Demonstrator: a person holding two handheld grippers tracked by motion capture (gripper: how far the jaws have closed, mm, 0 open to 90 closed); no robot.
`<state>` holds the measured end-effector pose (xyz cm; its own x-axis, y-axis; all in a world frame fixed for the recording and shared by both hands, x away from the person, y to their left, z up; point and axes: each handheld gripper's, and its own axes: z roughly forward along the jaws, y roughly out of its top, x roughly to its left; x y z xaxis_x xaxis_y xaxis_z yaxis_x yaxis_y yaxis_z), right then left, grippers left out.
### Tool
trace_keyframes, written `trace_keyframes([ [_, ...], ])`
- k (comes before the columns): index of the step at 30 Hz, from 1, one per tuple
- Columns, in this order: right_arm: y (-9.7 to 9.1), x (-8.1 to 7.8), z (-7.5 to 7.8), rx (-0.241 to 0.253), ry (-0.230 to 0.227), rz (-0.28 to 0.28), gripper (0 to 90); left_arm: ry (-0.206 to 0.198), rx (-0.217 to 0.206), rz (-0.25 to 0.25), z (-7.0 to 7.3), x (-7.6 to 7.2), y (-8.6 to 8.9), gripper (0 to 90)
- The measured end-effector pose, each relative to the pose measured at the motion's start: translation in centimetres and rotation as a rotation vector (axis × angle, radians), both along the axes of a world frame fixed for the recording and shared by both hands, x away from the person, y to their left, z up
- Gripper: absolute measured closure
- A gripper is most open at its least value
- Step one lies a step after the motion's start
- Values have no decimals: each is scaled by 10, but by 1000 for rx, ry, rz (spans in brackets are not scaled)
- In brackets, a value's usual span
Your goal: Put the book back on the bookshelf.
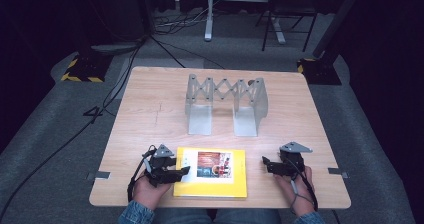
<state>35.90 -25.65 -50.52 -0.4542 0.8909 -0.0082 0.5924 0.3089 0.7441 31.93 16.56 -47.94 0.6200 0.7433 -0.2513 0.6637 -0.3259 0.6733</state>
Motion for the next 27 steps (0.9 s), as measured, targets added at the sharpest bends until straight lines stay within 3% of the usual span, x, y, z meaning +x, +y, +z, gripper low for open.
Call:
trace_keyframes([
  [8,0,0,0,-1,-2,5,208,7,12,24,-2,1,1,533],
  [14,0,0,0,0,-2,8,210,-7,29,26,0,-2,-1,543],
  [19,0,0,0,0,-2,8,210,-43,-58,8,4,-5,3,557],
  [21,0,0,0,0,-2,8,210,-49,-40,-6,3,-4,1,553],
  [23,0,-1,0,0,-2,8,211,-31,-9,-1,-1,-2,-1,552],
  [27,0,-1,0,0,-3,10,214,0,-15,16,-3,-1,0,601],
])
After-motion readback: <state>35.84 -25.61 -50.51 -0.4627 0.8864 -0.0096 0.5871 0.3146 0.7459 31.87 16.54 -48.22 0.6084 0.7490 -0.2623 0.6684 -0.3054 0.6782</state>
